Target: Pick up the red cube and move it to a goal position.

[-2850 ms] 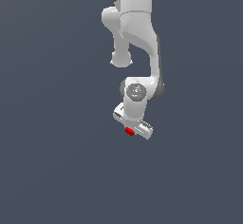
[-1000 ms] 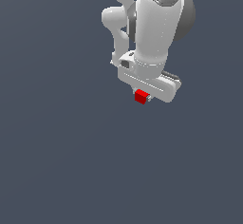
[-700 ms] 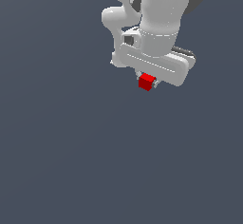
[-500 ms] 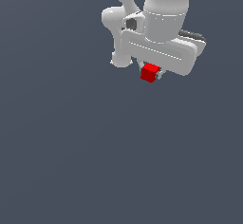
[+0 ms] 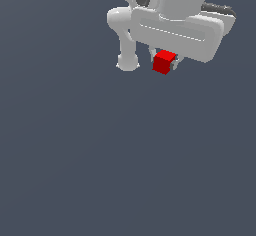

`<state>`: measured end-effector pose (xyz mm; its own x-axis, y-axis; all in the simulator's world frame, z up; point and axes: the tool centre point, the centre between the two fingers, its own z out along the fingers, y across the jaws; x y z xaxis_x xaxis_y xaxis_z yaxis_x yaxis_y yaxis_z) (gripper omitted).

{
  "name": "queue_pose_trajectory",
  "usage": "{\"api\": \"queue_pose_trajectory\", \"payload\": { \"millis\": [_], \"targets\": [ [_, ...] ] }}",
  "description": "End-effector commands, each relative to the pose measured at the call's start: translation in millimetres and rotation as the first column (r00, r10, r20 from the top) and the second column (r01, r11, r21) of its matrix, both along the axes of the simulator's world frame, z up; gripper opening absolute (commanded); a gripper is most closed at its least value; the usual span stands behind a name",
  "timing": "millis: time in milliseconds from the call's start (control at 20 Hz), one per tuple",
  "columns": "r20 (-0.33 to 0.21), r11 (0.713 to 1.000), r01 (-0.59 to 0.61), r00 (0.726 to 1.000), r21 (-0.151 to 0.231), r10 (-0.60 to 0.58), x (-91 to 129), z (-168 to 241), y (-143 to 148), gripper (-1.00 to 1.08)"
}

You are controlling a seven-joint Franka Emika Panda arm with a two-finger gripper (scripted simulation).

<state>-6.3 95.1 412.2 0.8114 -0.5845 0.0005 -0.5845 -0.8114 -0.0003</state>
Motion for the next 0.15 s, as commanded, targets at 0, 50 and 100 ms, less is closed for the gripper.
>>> {"api": "queue_pose_trajectory", "payload": {
  "millis": [0,50,100],
  "targets": [
    [-0.001,1.000,0.000,1.000,0.000,0.000,0.4,3.7,0.5,-1.00],
    [-0.001,1.000,0.000,1.000,0.000,0.000,0.7,3.9,0.6,-1.00],
    [-0.001,1.000,0.000,1.000,0.000,0.000,0.8,3.7,0.6,-1.00]
  ]
}}
